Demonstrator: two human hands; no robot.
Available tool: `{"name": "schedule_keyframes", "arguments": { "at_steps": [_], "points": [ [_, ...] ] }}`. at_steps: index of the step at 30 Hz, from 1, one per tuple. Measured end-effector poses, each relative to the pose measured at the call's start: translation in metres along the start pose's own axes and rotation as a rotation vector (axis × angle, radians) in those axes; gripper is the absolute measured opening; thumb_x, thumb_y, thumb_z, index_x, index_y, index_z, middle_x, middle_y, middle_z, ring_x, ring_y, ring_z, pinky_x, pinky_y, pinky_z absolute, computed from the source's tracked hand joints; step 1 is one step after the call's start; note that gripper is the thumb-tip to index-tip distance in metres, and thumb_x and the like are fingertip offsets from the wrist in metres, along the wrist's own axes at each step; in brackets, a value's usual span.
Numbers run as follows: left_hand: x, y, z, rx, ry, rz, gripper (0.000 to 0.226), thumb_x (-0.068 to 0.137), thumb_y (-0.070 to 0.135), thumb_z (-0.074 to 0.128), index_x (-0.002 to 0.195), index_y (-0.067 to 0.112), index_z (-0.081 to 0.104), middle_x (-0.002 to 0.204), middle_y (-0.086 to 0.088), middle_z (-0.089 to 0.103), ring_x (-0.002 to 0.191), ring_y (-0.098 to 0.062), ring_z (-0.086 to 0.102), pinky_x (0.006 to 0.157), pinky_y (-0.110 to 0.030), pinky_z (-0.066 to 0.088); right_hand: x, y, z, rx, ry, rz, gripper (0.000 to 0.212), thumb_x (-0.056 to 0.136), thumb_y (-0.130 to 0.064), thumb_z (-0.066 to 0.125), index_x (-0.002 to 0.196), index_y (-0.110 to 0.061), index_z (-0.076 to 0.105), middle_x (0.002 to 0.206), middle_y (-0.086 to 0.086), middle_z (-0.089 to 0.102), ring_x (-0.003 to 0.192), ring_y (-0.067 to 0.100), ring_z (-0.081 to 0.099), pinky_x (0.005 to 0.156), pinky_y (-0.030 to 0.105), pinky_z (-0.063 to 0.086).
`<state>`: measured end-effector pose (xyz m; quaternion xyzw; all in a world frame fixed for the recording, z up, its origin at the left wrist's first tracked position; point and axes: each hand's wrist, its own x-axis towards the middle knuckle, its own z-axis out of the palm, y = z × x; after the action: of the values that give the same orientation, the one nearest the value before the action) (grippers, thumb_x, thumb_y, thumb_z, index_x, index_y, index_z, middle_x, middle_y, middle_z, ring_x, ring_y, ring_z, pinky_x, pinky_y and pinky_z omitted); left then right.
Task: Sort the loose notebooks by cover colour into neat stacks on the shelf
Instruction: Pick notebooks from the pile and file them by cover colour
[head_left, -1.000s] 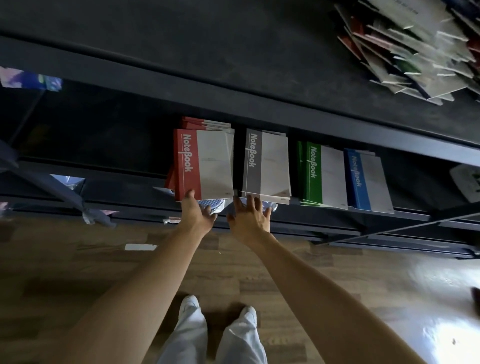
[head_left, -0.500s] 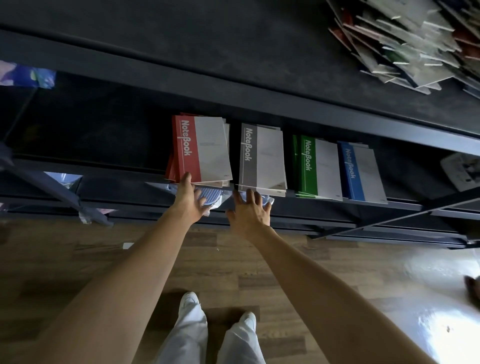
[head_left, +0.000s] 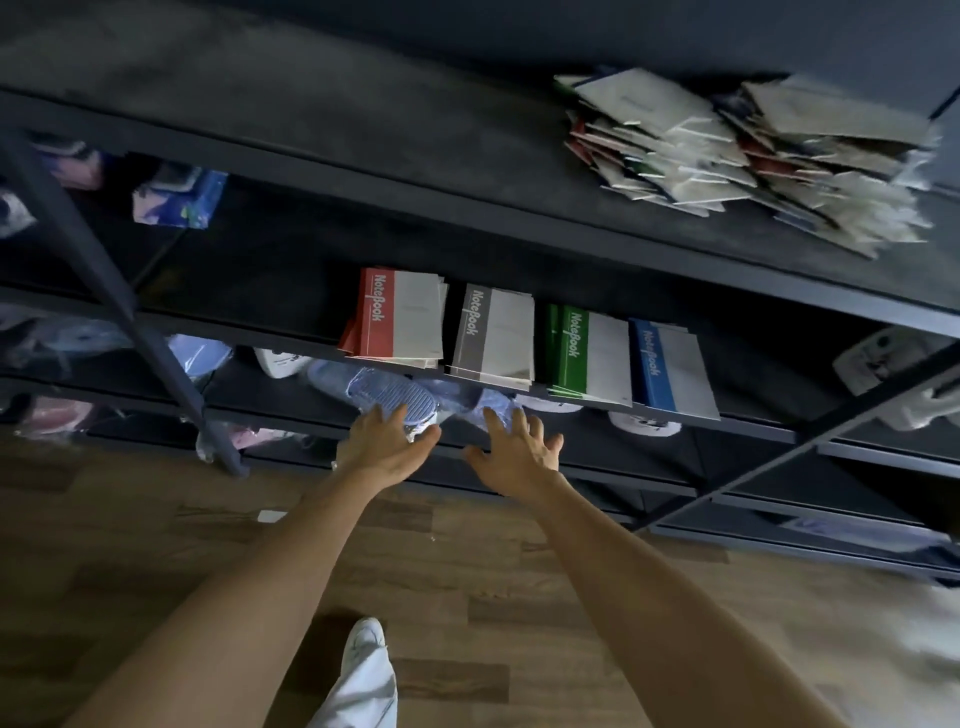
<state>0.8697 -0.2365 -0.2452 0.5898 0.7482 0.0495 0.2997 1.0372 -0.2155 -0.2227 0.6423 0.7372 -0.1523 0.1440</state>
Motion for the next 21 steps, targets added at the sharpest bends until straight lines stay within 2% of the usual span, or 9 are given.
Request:
{"name": "schedule_keyframes", "arguments": {
  "at_steps": [5, 11, 16, 21],
  "points": [
    [-0.067, 0.051, -0.009, 0.154, 0.161, 0.113, 0.066, 0.089, 0.064, 0.034, 0.142, 0.024, 0.033, 0.149, -0.012, 0.028, 0.135, -0.033, 0.029, 0.102, -0.046, 0.035, -0.067, 0.037, -0.028, 0.055, 0.104, -0.002, 0.065, 0.095, -0.055, 0.035, 0.150, -0.031, 0.010, 0.156, 0.009, 0.008, 0.143, 0.032, 0.009, 0.110, 0.060, 0.015],
    [-0.121, 0.128, -0.058, 0.108, 0.298, 0.203, 0.070, 0.089, 0.063, 0.033, 0.146, 0.022, 0.027, 0.153, -0.009, 0.022, 0.138, -0.030, 0.026, 0.106, -0.045, 0.032, -0.124, 0.072, -0.097, 0.118, 0.289, -0.007, 0.065, 0.096, -0.052, 0.036, 0.150, -0.030, 0.009, 0.157, 0.009, 0.007, 0.143, 0.033, 0.008, 0.110, 0.061, 0.010],
    [-0.145, 0.178, -0.107, 0.119, 0.423, 0.276, 0.067, 0.091, 0.060, 0.035, 0.145, 0.021, 0.030, 0.153, -0.008, 0.024, 0.139, -0.029, 0.022, 0.106, -0.043, 0.029, -0.146, 0.091, -0.162, 0.176, 0.446, 0.006, 0.065, 0.095, -0.053, 0.038, 0.150, -0.030, 0.011, 0.156, 0.010, 0.008, 0.143, 0.032, 0.009, 0.110, 0.059, 0.014],
    [-0.143, 0.201, -0.136, 0.203, 0.475, 0.314, 0.068, 0.091, 0.061, 0.033, 0.146, 0.022, 0.026, 0.155, -0.008, 0.019, 0.141, -0.029, 0.019, 0.104, -0.044, 0.030, -0.143, 0.101, -0.203, 0.185, 0.545, 0.007, 0.064, 0.094, -0.054, 0.039, 0.149, -0.029, 0.016, 0.152, 0.011, 0.018, 0.140, 0.033, 0.015, 0.108, 0.059, 0.018]
  ]
}}
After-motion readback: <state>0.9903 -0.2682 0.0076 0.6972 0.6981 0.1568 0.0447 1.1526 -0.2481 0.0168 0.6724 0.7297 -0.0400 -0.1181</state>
